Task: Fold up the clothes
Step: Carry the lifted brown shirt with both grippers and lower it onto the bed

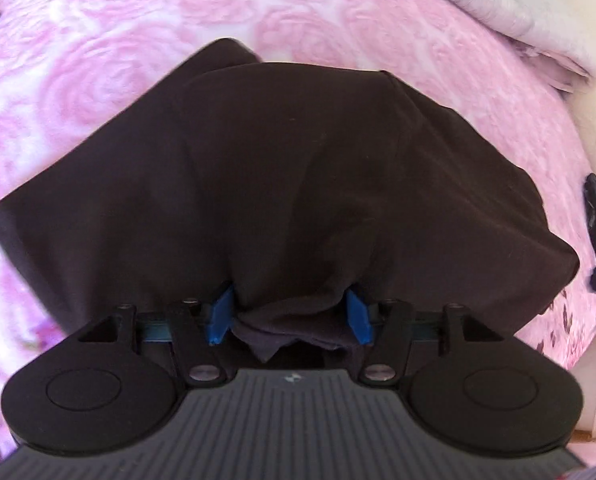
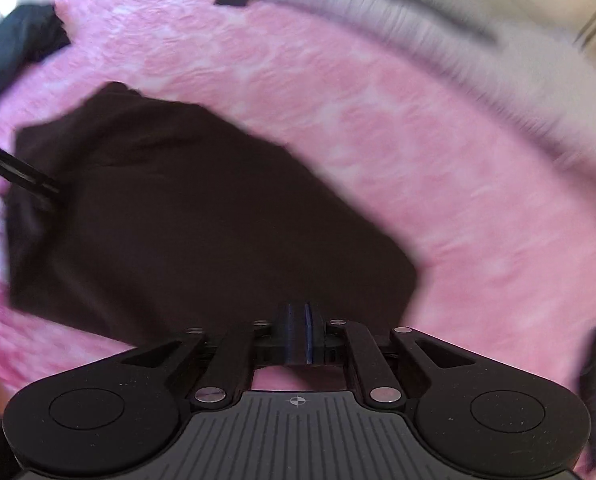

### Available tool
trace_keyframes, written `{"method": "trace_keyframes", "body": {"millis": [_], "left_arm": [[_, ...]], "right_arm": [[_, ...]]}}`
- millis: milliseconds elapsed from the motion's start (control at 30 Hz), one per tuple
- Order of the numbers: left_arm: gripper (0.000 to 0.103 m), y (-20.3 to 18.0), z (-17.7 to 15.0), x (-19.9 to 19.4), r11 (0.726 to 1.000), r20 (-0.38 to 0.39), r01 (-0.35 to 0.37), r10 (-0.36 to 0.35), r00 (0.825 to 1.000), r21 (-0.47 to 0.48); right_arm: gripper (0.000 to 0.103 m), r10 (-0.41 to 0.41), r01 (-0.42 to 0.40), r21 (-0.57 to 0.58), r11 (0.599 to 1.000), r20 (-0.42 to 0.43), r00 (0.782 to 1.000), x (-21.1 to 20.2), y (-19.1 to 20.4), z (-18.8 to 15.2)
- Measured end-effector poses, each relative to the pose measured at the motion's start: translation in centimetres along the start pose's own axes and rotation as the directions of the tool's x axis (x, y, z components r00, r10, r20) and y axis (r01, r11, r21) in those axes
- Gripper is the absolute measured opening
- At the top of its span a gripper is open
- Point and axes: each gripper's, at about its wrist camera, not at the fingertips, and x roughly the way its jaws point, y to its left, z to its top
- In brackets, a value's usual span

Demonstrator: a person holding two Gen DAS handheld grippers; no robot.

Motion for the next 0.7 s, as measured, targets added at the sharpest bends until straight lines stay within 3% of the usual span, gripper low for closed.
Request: {"method": "trace_keyframes", "body": {"millis": [67, 167, 200, 233, 267, 300, 333, 400, 500, 567, 633, 700], "left_arm": [[0.019, -0.8, -0.1, -0.6, 0.998, 0.021, 0.02, -0.021, 1.0, 0.067], [0.015, -2.2, -0.3, -2.7, 0.988, 0.061, 0.063, -0.072, 0.996, 0.143], [0.015, -2.8, -0.4, -3.6, 0.982, 0.076, 0.081, -0.095, 0.993, 0.168], [0.015, -3.7, -0.4, -4.6, 0.975, 0.093, 0.102, -0.122, 0.988, 0.198], [0.015, -4.6, -0.5, -5.6, 0.966, 0.109, 0.122, -0.15, 0.983, 0.228], [0.015, -5.6, -0.5, -6.6, 0.952, 0.121, 0.151, -0.189, 0.974, 0.266], [0.015, -6.9, -0.8, -7.4, 0.932, 0.125, 0.18, -0.229, 0.965, 0.315], [0.015, -9.8, -1.6, -8.7, 0.877, 0.113, 0.233, -0.306, 0.945, 0.42], [0.015, -14.4, -3.2, -9.5, 0.769, 0.051, 0.306, -0.401, 0.914, 0.562], [0.015, -17.4, -5.1, -9.0, 0.704, -0.008, 0.331, -0.42, 0.908, 0.628], [0.015, -19.5, -7.2, -8.2, 0.662, -0.04, 0.324, -0.407, 0.913, 0.675], [0.015, -21.5, -9.4, -7.5, 0.617, -0.071, 0.318, -0.391, 0.918, 0.72]], "right_arm": [[0.001, 0.007, -0.007, -0.01, 1.0, 0.004, 1.0, 0.4, 0.4, 0.3], [0.003, -0.04, 0.042, -0.043, 0.998, 0.046, 0.998, -0.2, 1.1, 0.8], [0.009, -0.063, 0.066, -0.054, 0.996, 0.059, 0.996, -0.5, 1.3, 0.9], [0.029, -0.08, 0.084, -0.053, 0.995, 0.065, 0.995, -0.9, 1.2, 1.0], [0.067, -0.092, 0.095, -0.046, 0.994, 0.069, 0.993, -1.4, 1.0, 1.0], [0.082, -0.104, 0.107, -0.039, 0.993, 0.073, 0.992, -1.8, 0.8, 1.0], [0.091, -0.114, 0.115, -0.015, 0.993, 0.077, 0.991, -2.4, 0.2, 1.0], [0.091, -0.13, 0.126, 0.048, 0.991, 0.084, 0.988, -3.9, -1.4, 1.0], [0.091, -0.096, 0.075, 0.209, 0.975, 0.092, 0.991, -6.3, -4.8, 0.9], [0.091, -0.037, -0.001, 0.331, 0.944, 0.109, 0.993, -7.7, -7.4, 0.8], [0.091, 0.069, -0.124, 0.424, 0.897, 0.142, 0.987, -8.3, -9.7, 0.5], [0.091, 0.156, -0.211, 0.448, 0.869, 0.156, 0.975, -7.8, -10.6, 0.4]]}}
